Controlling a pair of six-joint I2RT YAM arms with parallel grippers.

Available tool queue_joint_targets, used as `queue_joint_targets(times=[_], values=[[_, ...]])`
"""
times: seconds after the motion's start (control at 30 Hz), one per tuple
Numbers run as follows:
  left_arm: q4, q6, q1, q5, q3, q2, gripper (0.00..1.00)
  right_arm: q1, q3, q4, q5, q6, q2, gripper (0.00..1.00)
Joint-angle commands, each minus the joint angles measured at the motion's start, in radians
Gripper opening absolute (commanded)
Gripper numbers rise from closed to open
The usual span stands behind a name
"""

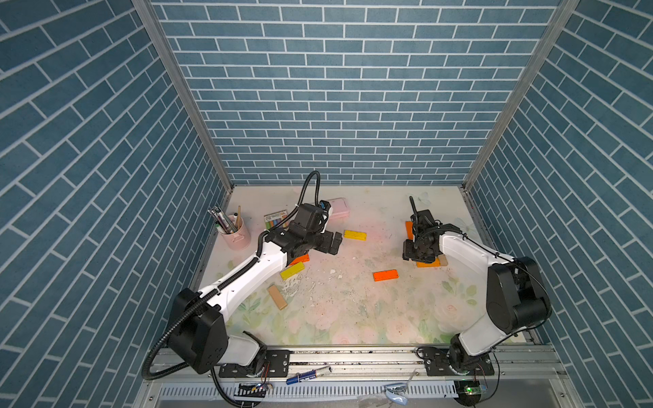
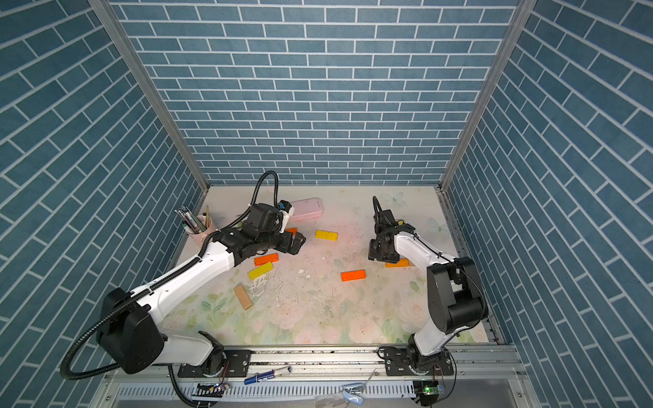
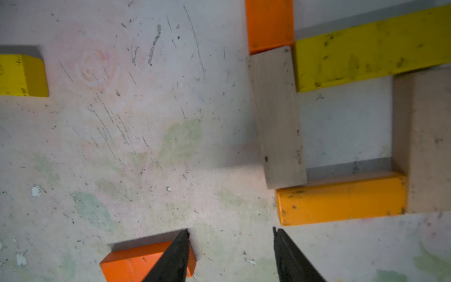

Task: Assemble the number 6 with building blocks
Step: Assemble the building block at the center of the board, then adjust the building block at the center of the board.

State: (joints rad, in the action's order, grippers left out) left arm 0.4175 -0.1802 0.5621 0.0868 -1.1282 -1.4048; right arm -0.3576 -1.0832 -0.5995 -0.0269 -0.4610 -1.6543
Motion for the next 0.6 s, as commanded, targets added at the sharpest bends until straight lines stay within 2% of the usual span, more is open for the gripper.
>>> queue_joint_targets(times=[0.0,0.13,0.57], values=[[0.024,-0.014,-0.008,-0.022,-0.024,0.017,0.99,-0.015,-0.067,0.03,0.0,-0.037,-0.072,0.52],[0.024,-0.011,-0.008,-0.024,-0.022,0.02,0.99,-0.017,-0.131,0.03,0.033,-0.065,-0.151,0.49],[0.027,-0.005,-0.008,-0.025,-0.022,0.022,0.99,-0.022,-0.266,-0.023,0.105,-0.091,-0.299,0.52]])
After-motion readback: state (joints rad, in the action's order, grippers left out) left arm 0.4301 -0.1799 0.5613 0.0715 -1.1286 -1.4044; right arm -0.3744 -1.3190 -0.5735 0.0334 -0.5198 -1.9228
